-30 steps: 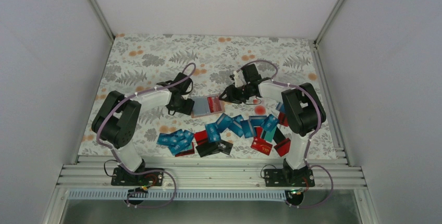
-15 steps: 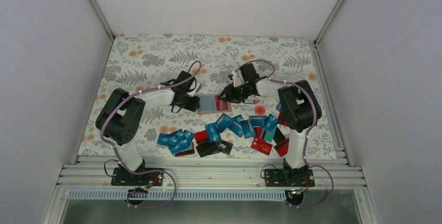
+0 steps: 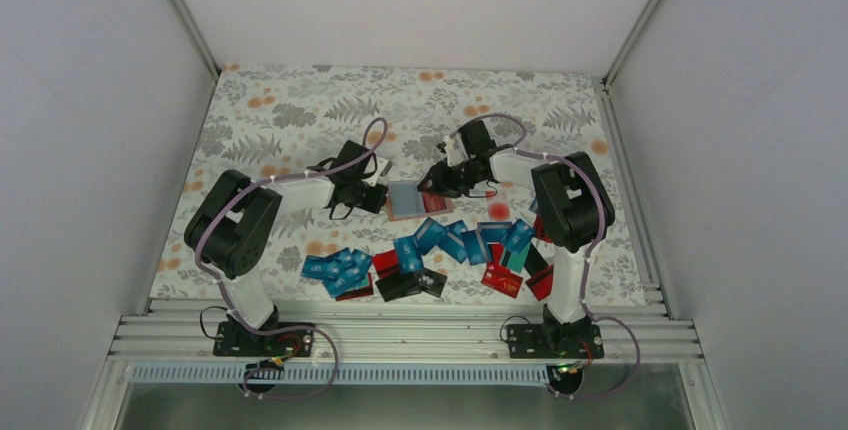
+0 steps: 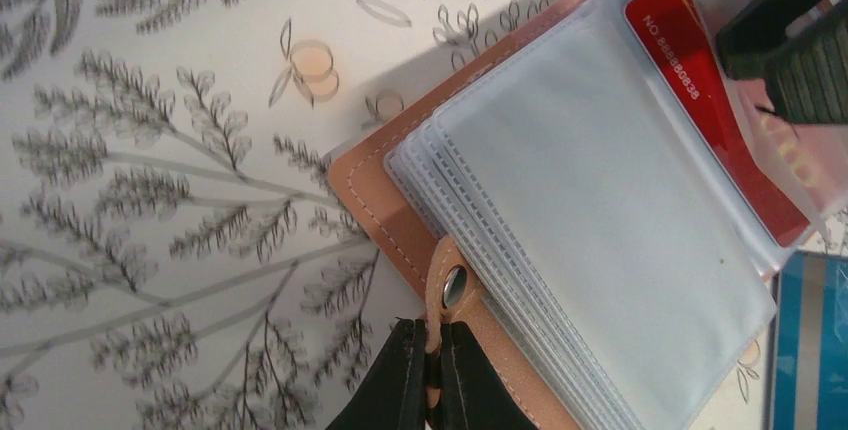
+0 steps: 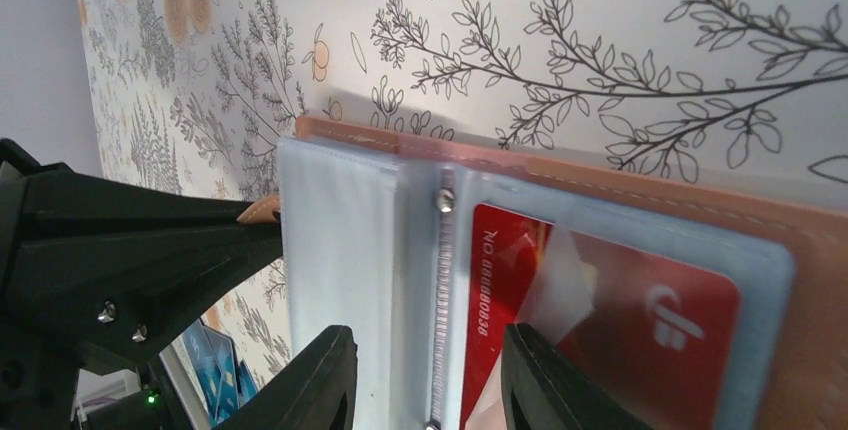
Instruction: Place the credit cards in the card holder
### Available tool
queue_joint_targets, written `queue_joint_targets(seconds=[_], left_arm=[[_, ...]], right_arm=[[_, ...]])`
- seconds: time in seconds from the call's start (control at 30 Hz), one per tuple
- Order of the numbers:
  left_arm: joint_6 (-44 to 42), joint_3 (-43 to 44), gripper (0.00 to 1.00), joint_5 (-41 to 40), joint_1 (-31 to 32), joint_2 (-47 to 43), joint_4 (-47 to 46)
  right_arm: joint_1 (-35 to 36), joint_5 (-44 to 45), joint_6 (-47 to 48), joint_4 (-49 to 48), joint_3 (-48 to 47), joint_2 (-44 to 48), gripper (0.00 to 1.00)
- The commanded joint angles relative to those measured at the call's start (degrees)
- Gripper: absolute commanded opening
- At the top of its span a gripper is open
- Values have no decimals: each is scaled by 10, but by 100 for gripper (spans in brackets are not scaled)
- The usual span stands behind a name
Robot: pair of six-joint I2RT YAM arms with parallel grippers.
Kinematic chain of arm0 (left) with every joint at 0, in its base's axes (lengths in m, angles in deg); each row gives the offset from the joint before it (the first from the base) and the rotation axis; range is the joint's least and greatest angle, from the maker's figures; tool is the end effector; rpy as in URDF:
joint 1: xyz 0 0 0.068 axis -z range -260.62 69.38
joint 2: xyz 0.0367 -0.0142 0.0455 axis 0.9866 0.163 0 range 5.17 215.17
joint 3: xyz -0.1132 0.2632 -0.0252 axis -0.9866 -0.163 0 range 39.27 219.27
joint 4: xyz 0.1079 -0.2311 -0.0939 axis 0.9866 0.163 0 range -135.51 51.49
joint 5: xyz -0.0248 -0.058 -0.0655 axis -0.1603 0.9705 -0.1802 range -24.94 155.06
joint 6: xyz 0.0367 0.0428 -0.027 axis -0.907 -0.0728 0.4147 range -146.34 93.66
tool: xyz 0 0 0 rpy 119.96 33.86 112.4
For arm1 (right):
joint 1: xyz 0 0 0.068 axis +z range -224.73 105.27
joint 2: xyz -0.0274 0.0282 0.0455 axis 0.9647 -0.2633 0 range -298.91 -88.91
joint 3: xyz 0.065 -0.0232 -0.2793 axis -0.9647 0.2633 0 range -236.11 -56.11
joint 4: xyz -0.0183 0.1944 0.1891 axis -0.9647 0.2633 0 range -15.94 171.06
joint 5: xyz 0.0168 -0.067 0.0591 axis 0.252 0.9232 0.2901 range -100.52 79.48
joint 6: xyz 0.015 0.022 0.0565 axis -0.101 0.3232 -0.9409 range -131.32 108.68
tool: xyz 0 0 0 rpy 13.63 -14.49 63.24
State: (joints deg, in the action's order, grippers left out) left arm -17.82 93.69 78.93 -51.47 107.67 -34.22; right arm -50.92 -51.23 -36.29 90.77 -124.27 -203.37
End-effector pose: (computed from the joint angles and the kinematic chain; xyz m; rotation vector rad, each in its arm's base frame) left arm 0.3065 -0.1840 0.1322 0.5638 2.6026 -0.5414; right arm 0.3587 0.1923 0.1260 -0.2178 2.7626 1.2064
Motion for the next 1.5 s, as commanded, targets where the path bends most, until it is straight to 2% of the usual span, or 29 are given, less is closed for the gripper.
queue_joint_targets(seconds=[0.0,0.27,0.37,0.43,0.67,0.83,1.07,1.47], left_arm=[[63,-45,2,2,3,-36,-30],[135,-99,2,45,-4,-59,-120],[144,-107,2,47,-6,-54,-137],[146,-114,2,57,-6,-52,-155],[145,-127,2,97,-7,-48,-200],[157,-137,2,118,-9,-43,-231],[167,-132,2,127,-11,-30,-243],[161,-124,2,104,-11,-27,-213]], right_arm=[[-2,15,11,29,-8,19,39],[-24,103,1,48,36,92,48],[-27,136,-2,48,57,101,55],[-27,143,2,47,63,96,56],[-24,103,11,45,69,62,59],[-25,7,16,23,71,51,59],[-25,-85,5,1,74,86,57],[-4,-100,-16,2,61,137,55]])
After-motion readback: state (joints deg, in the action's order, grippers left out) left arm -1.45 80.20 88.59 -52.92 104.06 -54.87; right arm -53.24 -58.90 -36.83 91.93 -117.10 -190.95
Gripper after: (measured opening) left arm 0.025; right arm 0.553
